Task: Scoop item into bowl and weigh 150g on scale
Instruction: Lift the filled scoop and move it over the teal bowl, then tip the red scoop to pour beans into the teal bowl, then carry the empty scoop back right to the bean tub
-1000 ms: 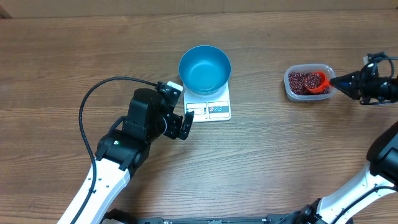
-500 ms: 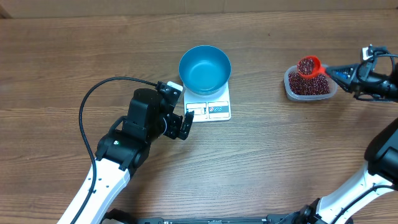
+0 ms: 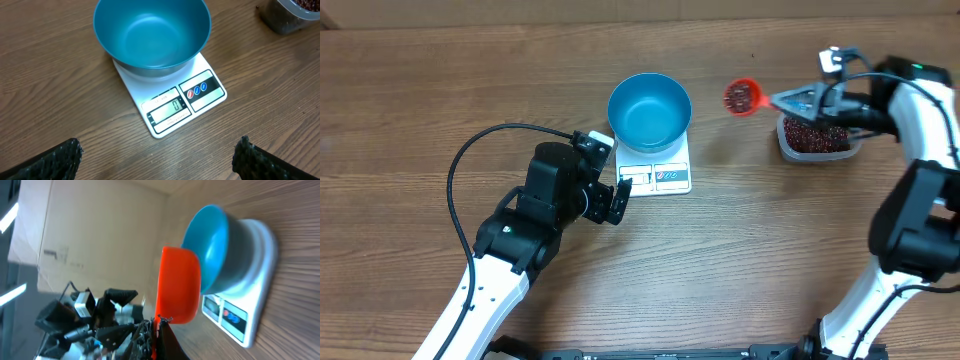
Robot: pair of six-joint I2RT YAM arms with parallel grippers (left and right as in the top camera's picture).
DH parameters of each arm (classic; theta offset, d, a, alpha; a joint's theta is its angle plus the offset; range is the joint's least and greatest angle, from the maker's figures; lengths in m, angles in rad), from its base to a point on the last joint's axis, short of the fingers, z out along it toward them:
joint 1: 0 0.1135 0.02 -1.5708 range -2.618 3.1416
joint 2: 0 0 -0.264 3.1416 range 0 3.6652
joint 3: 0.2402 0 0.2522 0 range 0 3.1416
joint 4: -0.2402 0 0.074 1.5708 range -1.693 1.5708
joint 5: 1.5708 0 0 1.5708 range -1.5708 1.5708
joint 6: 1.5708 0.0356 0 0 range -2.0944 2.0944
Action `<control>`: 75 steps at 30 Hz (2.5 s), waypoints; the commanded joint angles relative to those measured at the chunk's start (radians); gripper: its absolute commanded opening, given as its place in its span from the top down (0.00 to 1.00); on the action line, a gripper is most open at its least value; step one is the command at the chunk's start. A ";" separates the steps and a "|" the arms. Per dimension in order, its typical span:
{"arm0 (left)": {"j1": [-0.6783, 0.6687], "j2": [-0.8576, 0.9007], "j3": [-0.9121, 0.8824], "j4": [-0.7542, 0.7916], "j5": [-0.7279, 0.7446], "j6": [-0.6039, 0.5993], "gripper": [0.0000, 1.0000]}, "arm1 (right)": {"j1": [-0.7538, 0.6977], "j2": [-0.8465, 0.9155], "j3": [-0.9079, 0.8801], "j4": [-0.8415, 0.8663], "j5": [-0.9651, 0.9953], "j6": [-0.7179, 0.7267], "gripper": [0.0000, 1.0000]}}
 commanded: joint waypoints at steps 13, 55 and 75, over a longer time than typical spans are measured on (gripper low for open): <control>0.004 0.004 -0.006 0.000 0.006 -0.010 0.00 | 0.340 0.003 0.038 0.489 0.348 0.572 0.96; 0.004 0.004 -0.006 0.000 0.006 -0.010 0.01 | 0.832 -0.020 0.301 0.357 1.623 0.476 0.96; 0.004 0.004 -0.006 0.000 0.006 -0.010 0.00 | 0.304 -0.311 0.301 0.108 1.177 0.446 0.96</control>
